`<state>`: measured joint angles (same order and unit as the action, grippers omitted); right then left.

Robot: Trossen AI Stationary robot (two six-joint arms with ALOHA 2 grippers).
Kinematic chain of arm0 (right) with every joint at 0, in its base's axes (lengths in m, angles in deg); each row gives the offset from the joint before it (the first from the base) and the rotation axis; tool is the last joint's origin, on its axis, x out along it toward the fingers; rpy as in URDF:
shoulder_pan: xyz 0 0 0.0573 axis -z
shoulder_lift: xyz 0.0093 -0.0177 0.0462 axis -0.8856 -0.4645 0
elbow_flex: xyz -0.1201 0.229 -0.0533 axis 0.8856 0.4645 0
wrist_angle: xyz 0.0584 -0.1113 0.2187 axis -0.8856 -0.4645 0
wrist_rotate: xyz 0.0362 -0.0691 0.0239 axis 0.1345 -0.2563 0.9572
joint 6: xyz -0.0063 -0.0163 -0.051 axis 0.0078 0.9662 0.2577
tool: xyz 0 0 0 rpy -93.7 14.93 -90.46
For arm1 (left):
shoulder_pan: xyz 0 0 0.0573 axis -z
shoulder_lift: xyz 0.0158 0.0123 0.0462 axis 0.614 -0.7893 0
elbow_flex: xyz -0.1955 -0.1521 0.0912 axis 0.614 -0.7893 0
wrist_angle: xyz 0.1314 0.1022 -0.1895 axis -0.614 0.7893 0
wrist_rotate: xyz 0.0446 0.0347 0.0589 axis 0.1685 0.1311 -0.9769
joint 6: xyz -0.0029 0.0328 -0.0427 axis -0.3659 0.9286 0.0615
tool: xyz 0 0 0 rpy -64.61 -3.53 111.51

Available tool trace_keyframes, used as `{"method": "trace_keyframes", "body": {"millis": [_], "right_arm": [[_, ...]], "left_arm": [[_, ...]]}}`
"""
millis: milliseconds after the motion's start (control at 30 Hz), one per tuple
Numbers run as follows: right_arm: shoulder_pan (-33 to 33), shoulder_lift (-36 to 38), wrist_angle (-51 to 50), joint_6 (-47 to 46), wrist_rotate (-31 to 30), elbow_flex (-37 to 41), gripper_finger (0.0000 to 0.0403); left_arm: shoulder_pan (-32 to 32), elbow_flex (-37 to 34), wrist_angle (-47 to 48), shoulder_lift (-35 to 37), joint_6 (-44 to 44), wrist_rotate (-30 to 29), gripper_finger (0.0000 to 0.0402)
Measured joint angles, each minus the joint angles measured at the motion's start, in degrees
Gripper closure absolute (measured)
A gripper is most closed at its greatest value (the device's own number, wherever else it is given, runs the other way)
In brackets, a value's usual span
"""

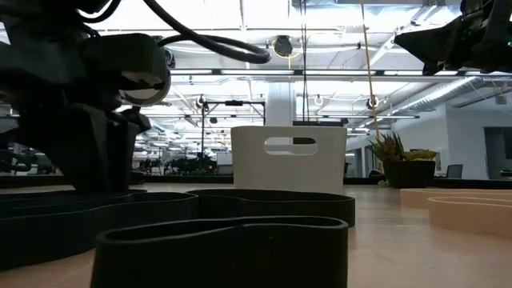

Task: Pick and place rubber bands into bin
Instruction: Put the black rubber band into the gray container

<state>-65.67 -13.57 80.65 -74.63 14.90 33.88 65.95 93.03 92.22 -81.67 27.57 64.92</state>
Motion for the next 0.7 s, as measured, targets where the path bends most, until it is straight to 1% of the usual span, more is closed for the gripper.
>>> {"method": "trace_keyframes", "body": {"millis": [100,133,267,367,467,633,700], "right_arm": [[0.0,0.0,0.1,0.0,0.0,0.0,0.0394],[0.0,0.0,0.1,0.0,0.0,0.0,0.0394],[0.0,0.0,0.3,0.1,0.0,0.0,0.0394],[0.0,0.0,0.3,0.1,0.0,0.0,0.0394],[0.0,0.0,0.3,0.1,0.0,0.0,0.0394],[0.0,0.0,0.4,0.2,0.0,0.0,0.0394],[0.0,-0.1,0.5,0.2,0.0,0.0,0.0394]], "left_arm": [[-0.3,-0.1,-0.1,0.2,0.4,0.6,0.0371],[-0.4,-0.1,-0.2,0.2,1.3,0.8,0.0385],[-0.2,0.1,-1.0,0.2,8.2,0.2,0.0389],[-0.5,1.0,1.2,2.1,13.0,-0.3,0.0396],[-1.3,3.0,5.0,5.8,17.4,-4.6,0.0393],[-2.9,6.5,7.4,14.1,26.8,-13.8,0.0396],[-4.3,7.6,6.4,17.5,30.3,-17.6,0.0395]]}}
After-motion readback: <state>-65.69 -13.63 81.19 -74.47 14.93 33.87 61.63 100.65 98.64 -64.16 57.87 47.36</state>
